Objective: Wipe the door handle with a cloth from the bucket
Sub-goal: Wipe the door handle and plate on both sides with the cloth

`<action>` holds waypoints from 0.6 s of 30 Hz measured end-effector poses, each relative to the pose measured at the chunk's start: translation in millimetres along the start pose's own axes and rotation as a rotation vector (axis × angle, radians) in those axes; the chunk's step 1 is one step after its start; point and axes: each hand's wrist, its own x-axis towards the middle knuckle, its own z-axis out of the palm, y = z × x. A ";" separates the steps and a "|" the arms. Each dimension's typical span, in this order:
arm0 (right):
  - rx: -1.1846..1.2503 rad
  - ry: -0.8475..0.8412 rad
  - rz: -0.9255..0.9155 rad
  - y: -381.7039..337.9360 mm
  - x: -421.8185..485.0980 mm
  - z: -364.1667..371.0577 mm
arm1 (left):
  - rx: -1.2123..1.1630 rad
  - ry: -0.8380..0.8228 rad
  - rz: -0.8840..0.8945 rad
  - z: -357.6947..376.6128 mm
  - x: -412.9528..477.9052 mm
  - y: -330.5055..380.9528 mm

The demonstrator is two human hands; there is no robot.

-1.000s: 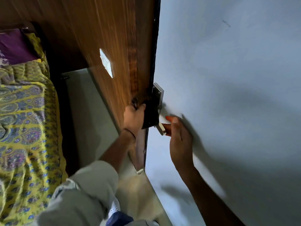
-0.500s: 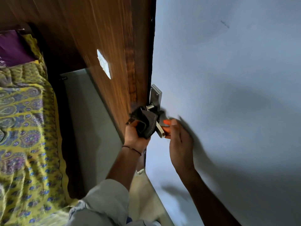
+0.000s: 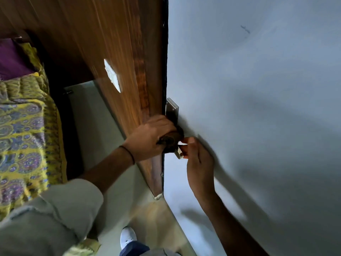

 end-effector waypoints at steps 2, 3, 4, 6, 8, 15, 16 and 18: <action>-0.002 0.012 0.001 -1.5 -0.8 0.4 | 0.059 -0.194 0.031 -8.1 11.6 3.3; -0.006 0.013 -0.006 -2.3 -1.2 0.3 | 0.098 -0.247 0.018 -10.1 15.5 2.8; -0.015 0.008 -0.008 -2.3 -1.6 0.2 | 0.130 -0.256 0.013 -11.2 17.0 0.8; -0.038 -0.014 -0.005 -1.5 -1.6 -1.3 | 0.151 -0.179 0.038 -7.6 9.4 -6.1; -0.050 -0.022 -0.017 0.1 -2.1 -2.9 | 0.188 -0.016 0.072 5.4 -6.4 -12.4; -0.053 -0.022 0.045 -3.4 -3.7 -4.6 | -0.328 0.684 -0.588 82.9 -23.0 58.4; -0.057 -0.024 0.047 -3.6 -3.3 -4.7 | -0.502 0.778 -0.733 85.7 -19.9 72.3; -0.081 -0.025 0.026 -3.1 -3.4 -5.1 | -0.864 0.904 -0.963 87.4 -16.9 93.6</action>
